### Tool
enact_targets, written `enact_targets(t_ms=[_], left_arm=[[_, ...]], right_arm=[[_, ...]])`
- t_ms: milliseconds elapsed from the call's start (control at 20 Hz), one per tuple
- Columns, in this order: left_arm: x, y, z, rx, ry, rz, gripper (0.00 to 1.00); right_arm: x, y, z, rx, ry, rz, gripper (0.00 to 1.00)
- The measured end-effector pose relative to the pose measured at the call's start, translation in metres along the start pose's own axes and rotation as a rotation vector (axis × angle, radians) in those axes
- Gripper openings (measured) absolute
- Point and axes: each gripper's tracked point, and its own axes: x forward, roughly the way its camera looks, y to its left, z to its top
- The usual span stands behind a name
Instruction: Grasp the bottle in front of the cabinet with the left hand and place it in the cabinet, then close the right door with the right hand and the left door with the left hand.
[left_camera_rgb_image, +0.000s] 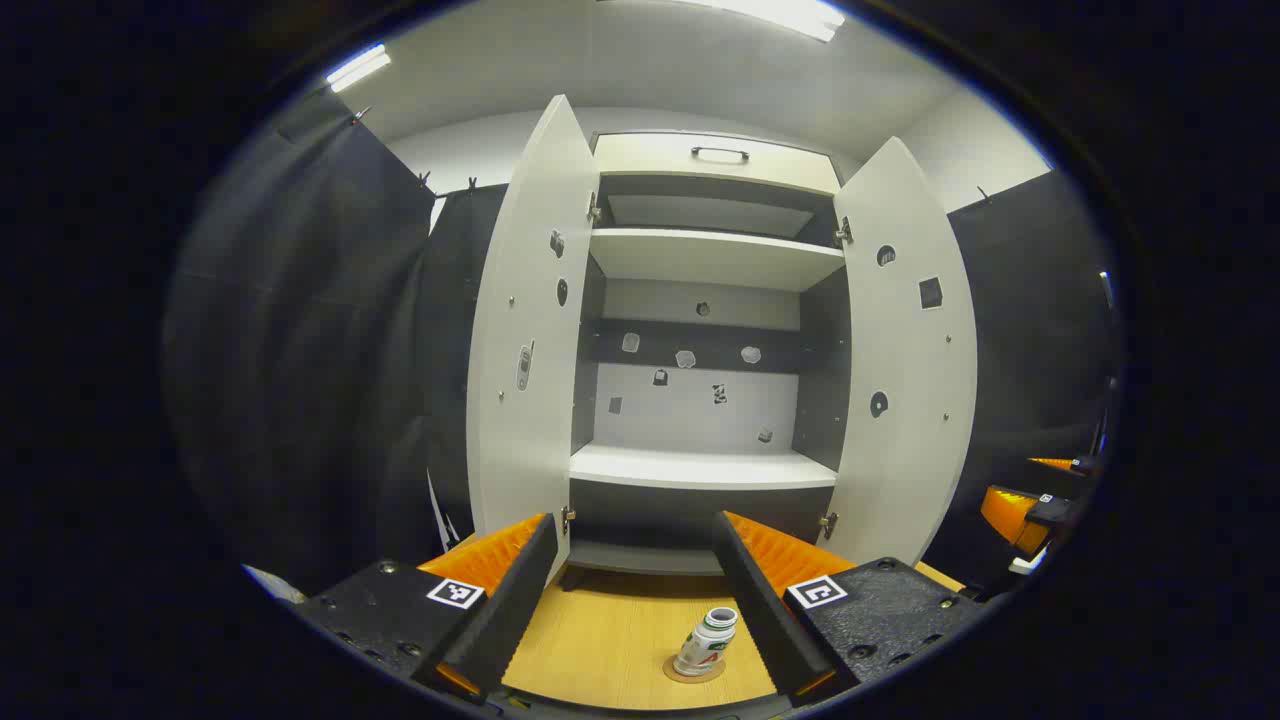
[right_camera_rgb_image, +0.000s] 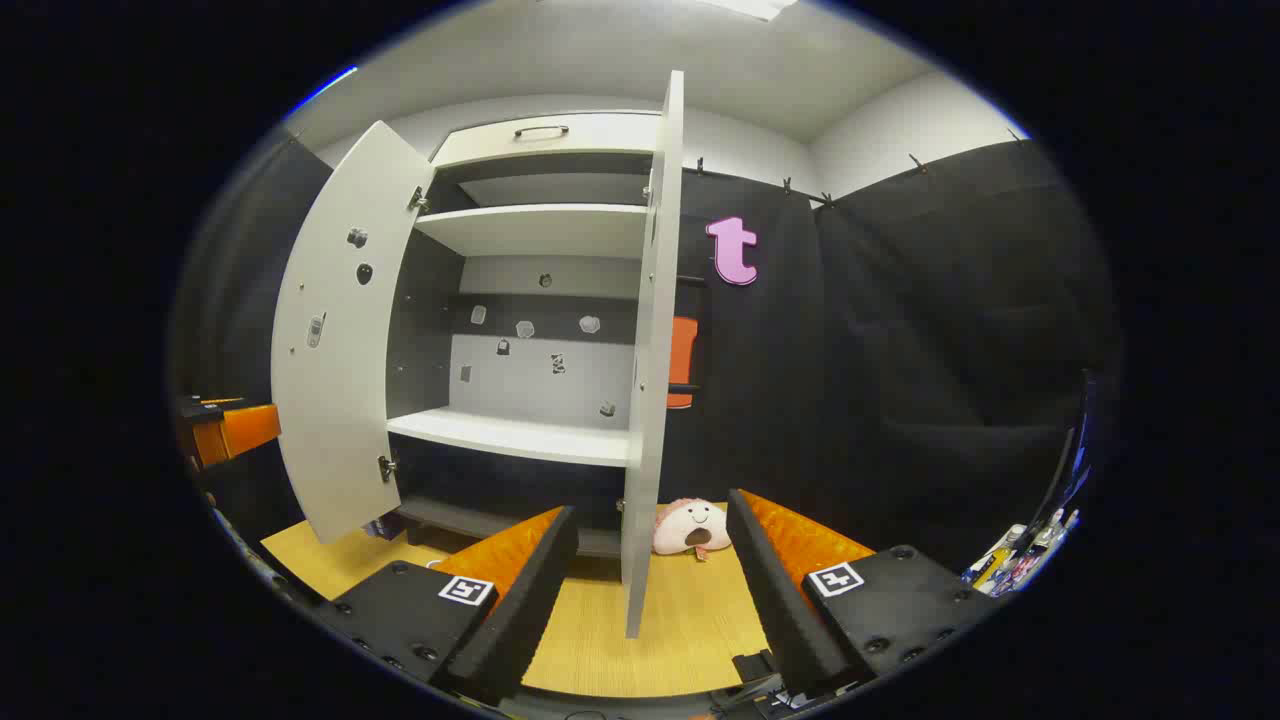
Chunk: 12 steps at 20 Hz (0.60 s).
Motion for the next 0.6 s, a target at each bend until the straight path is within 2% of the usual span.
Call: enact_targets(t_ms=[150,200,400,600], left_arm=[[-0.007,-0.012,-0.002,-0.005,0.005,0.025,0.95],[-0.01,-0.014,0.0,0.0,0.0,0.036,0.95],[-0.019,-0.019,0.0,0.014,-0.004,0.078,0.95],[-0.018,-0.02,0.0,0.011,-0.005,0.081,0.95]], right_arm=[[0.004,-0.005,-0.001,0.019,0.005,0.04,0.98],[0.005,-0.008,-0.002,0.015,0.005,0.046,0.9],[0.009,-0.015,-0.005,0.018,0.005,0.083,0.9],[0.009,-0.021,-0.006,0.024,0.004,0.065,0.9]])
